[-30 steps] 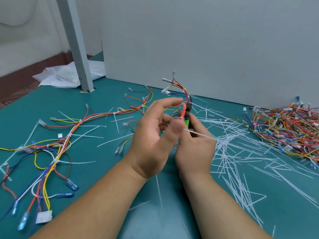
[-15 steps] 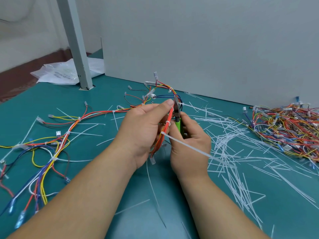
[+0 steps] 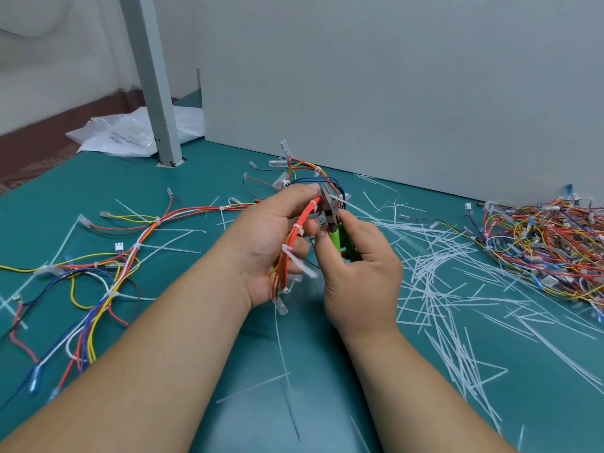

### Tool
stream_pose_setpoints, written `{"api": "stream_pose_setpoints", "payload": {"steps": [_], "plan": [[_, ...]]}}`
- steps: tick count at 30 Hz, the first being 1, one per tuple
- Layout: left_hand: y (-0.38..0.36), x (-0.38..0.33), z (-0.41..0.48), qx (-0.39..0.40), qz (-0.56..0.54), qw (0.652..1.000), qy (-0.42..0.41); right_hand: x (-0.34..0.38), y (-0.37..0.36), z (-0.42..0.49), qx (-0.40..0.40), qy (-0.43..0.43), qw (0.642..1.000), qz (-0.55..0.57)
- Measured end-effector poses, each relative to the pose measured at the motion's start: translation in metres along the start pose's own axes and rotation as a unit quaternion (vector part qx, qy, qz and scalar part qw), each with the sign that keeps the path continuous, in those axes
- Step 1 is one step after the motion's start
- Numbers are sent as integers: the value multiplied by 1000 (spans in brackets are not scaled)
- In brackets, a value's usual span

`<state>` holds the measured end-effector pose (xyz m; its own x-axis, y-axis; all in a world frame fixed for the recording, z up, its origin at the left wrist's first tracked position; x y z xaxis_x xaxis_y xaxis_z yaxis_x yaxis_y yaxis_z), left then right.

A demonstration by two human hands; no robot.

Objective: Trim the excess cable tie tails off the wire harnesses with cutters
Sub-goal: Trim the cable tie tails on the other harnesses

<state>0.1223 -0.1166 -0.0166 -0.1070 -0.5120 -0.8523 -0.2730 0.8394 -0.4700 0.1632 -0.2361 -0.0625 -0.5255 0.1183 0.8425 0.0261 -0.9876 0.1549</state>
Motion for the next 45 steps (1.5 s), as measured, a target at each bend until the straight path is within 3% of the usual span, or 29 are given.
{"api": "stream_pose_setpoints", "payload": {"steps": [21, 33, 39, 42, 45], "plan": [[-3, 5, 2, -9, -26, 999, -26, 8, 0, 0, -23, 15, 999, -45], [-5, 5, 0, 10, -46, 999, -7, 1, -2, 0, -1, -52, 999, 11], [-9, 8, 1, -6, -42, 997, -72, -8, -3, 1, 26, -104, 989, 104], [-9, 7, 0, -46, 50, 985, -157, -8, -5, 3, 59, -133, 973, 180], [-10, 7, -1, -88, 148, 950, -259, -8, -9, 5, 76, -190, 942, 267]]}}
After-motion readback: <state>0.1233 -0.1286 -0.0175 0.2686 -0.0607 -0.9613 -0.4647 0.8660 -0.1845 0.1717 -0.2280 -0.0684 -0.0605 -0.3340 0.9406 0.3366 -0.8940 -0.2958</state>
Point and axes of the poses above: each hand's wrist, its own z-axis towards the middle knuckle, its own y-axis out of the back of the hand, x = y × z, the point moved 2 cm from there along z, towards the middle knuckle, and after that the axes turned 5 degrees about -y, right-handed, at the moved point
